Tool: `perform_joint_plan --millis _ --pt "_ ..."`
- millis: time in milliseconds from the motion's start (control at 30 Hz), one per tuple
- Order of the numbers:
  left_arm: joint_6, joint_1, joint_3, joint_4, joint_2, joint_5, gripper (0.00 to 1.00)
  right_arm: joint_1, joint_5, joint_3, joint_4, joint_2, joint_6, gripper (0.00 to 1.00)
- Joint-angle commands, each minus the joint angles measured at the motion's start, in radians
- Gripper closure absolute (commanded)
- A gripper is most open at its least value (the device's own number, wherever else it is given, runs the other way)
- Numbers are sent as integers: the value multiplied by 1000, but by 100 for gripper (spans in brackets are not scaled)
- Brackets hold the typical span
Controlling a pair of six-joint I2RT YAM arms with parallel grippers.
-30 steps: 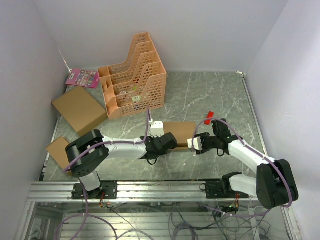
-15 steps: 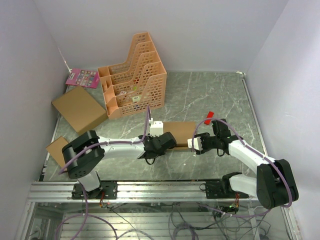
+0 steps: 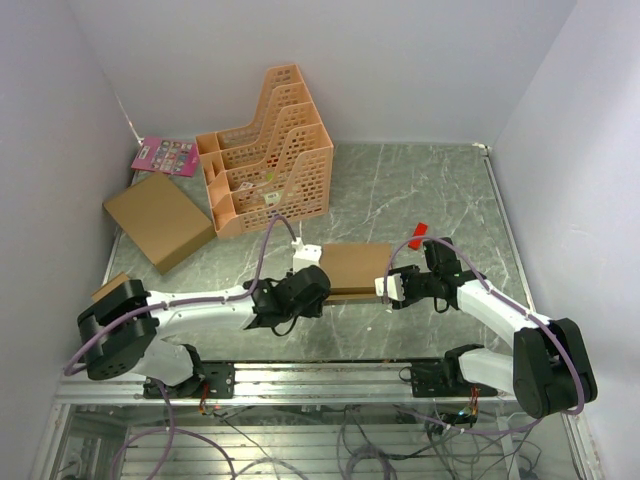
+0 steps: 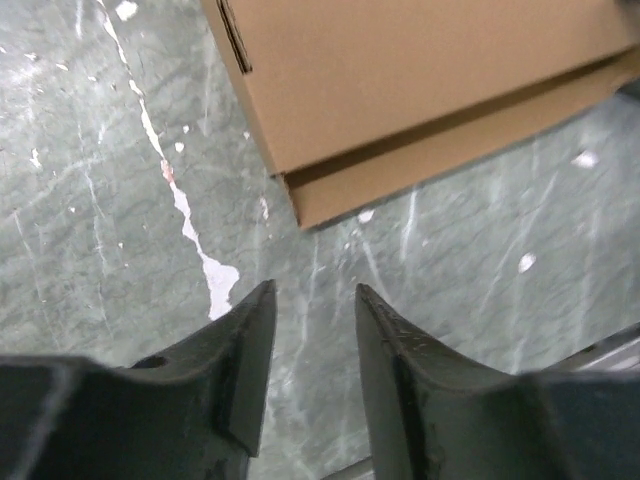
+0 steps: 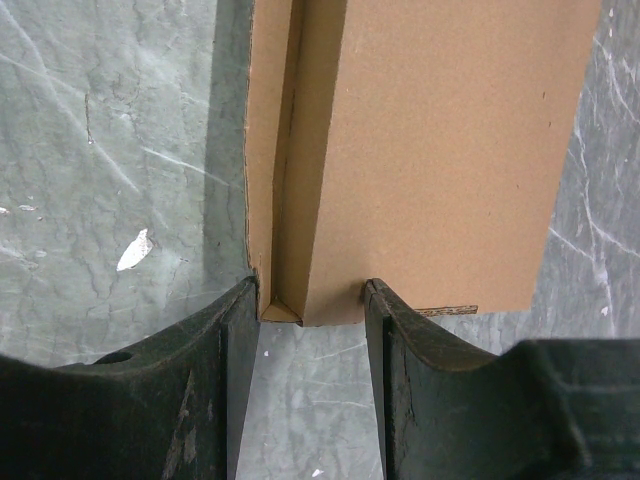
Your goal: Fold the paper box
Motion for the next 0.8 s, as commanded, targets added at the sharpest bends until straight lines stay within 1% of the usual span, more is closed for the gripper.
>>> perform_joint_plan --millis 0,67,133,267,433,533,667,700,767 --pt "110 11 -30 44 21 108 48 14 26 -12 -68 31 28 56" --pt "160 12 -31 56 47 115 41 16 28 -13 -66 32 29 56" --pt "205 20 -29 77 75 119 38 18 30 -11 -66 33 30 56" --pt "283 64 -22 129 132 126 35 19 31 -12 -66 31 30 56" --pt "371 90 10 143 203 115 35 19 30 -12 -66 34 30 56" --pt "413 94 30 145 236 101 37 21 31 -11 -66 39 28 56" --pt "425 100 40 164 237 68 41 20 31 -12 -65 42 27 56" --pt "424 102 39 169 230 54 44 20 33 -12 -65 41 27 56" --pt "419 104 37 178 211 33 55 20 33 -12 -65 43 27 56"
